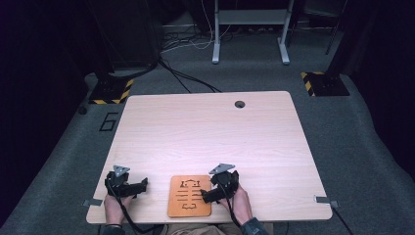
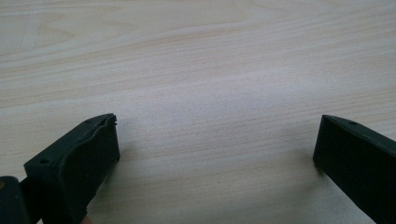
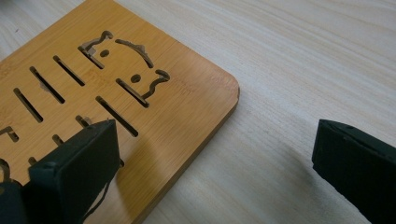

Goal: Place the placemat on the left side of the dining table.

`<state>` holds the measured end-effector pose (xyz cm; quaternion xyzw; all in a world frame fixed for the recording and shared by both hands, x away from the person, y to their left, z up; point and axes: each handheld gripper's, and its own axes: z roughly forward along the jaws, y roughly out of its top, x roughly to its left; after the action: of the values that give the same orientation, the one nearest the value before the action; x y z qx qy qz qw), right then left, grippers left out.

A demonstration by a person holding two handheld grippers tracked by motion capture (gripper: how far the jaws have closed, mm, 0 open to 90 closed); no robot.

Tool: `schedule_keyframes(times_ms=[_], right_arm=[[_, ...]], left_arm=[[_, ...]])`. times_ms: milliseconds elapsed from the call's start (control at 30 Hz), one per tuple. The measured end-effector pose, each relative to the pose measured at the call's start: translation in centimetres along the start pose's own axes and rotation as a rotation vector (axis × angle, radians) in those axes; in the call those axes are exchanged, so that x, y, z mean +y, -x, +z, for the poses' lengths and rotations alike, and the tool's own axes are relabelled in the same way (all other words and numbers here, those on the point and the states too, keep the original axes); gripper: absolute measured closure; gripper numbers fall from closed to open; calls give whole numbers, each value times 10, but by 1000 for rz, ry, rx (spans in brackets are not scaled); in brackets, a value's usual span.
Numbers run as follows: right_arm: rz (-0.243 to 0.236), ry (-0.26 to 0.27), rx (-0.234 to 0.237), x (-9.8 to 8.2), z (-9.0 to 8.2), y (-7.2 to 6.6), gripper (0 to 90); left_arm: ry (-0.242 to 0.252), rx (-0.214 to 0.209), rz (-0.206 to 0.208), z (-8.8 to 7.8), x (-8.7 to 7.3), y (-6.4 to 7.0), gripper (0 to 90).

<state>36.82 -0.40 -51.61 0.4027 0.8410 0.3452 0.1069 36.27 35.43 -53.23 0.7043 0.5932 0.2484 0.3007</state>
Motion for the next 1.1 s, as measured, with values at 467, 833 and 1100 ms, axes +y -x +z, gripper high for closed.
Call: schedule_keyframes(times_ms=[467, 833, 1100], right_arm=[[10, -4, 12, -2, 4, 2, 0], [12, -16, 12, -3, 2, 6, 0], [13, -23, 13, -4, 0, 10, 0]], left_arm=[[-4, -1, 1, 0, 0, 0, 0], [-5, -1, 1, 0, 0, 0, 0], [-4, -1, 1, 0, 0, 0, 0]])
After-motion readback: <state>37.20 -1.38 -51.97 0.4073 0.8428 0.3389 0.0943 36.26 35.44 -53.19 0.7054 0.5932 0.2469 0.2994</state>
